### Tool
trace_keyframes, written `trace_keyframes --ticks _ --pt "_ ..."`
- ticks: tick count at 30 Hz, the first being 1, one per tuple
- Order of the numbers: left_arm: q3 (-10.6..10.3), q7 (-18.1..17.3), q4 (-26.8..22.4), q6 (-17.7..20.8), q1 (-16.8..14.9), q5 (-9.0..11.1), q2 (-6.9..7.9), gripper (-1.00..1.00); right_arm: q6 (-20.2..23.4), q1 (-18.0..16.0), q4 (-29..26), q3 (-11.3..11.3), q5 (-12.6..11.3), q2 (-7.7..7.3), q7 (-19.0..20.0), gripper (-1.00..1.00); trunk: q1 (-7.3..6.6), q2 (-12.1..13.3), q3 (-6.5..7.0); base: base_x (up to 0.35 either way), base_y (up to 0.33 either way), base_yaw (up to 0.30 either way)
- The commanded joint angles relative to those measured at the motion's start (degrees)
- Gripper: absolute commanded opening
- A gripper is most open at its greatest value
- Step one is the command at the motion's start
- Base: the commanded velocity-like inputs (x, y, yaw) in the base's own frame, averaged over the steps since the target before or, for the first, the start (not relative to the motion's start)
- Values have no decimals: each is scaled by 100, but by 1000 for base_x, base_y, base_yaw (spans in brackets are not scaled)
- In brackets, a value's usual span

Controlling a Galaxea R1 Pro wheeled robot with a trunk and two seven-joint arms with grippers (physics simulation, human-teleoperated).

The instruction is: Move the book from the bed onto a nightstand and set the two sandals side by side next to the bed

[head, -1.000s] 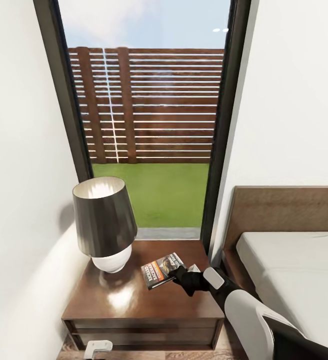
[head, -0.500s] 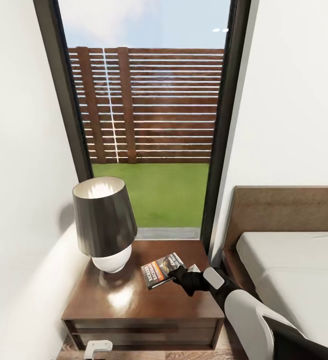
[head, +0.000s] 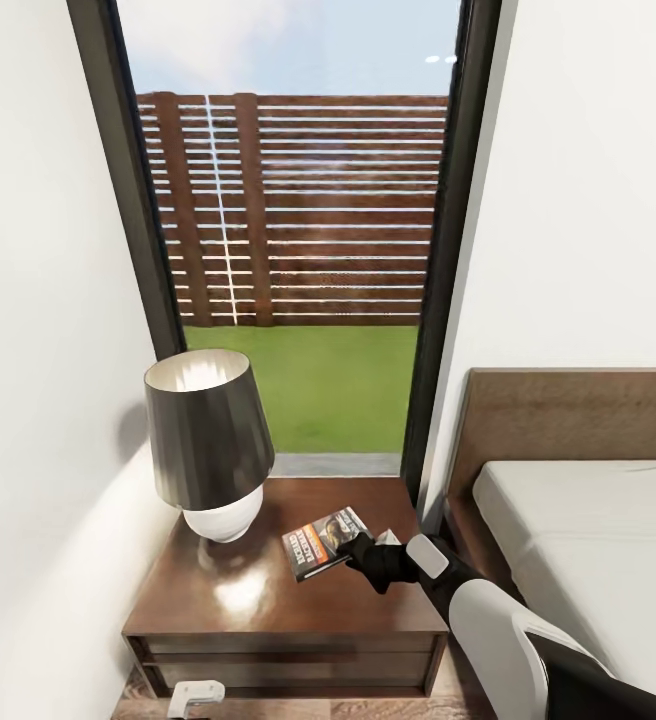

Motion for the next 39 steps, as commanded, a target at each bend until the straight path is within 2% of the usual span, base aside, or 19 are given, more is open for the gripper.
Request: trace_keyframes --ticks 1,10,28,36,39 --pt "39 -23 -26 45 -1 -39 -6 100 29 -3 -8 -34 31 2 7 -100 -1 -2 -6 0 0 0" --pt "44 -30 -233 291 -1 -39 -24 100 34 -4 -8 -31 32 -5 -4 -100 -1 -2 -6 0 0 0" --pt "39 -64 -1143 736 25 -50 -23 100 33 -13 -8 -29 41 -13 -18 -100 -1 -2 -6 0 0 0" --pt "36 -80 -1359 959 33 -48 -17 100 31 -34 -14 -29 46 -15 -23 -100 -1 -2 -6 0 0 0" --pt "33 -83 -1379 980 33 -48 -16 100 31 -48 -20 -29 49 -17 -24 -100 65 -123 -59 0 0 0"
